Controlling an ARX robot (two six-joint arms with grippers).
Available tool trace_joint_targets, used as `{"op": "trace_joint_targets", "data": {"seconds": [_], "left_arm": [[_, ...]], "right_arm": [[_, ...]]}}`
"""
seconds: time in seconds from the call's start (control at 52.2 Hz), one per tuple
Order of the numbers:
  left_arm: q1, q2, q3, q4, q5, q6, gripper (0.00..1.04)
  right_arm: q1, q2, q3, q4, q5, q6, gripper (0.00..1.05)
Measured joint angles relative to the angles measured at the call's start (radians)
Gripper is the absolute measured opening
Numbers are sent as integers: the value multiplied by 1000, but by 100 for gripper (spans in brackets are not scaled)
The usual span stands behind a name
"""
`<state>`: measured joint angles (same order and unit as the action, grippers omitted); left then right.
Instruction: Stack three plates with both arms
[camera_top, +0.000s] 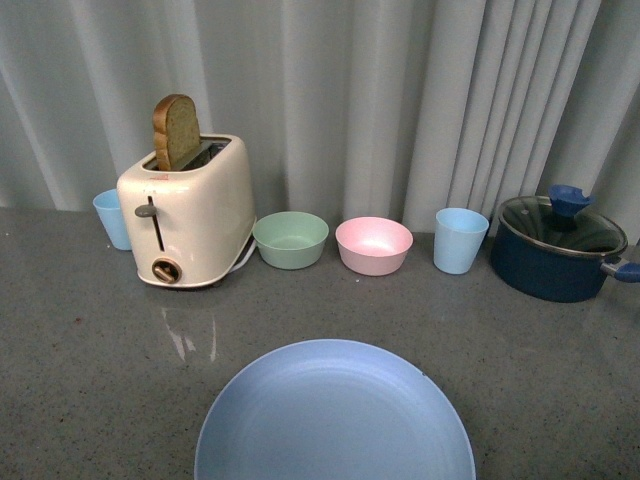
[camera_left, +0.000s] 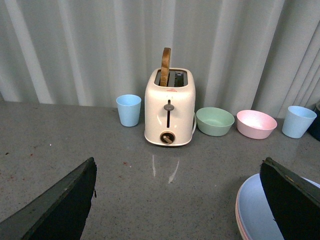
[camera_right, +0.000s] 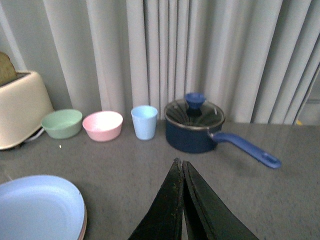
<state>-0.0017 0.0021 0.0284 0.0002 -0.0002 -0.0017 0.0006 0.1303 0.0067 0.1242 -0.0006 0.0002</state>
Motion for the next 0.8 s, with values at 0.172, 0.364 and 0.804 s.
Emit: {"op": "trace_joint_targets", "data": {"seconds": [0.172, 0.364, 0.804], "left_arm": [[0, -1, 0, 0, 0, 0, 98], [0, -1, 0, 0, 0, 0, 98], [0, -1, 0, 0, 0, 0, 98]], "right_arm": [[0, -126, 0, -122, 0, 0, 3], [0, -126, 0, -124, -1, -1, 26], [0, -126, 0, -124, 0, 0, 99]]}}
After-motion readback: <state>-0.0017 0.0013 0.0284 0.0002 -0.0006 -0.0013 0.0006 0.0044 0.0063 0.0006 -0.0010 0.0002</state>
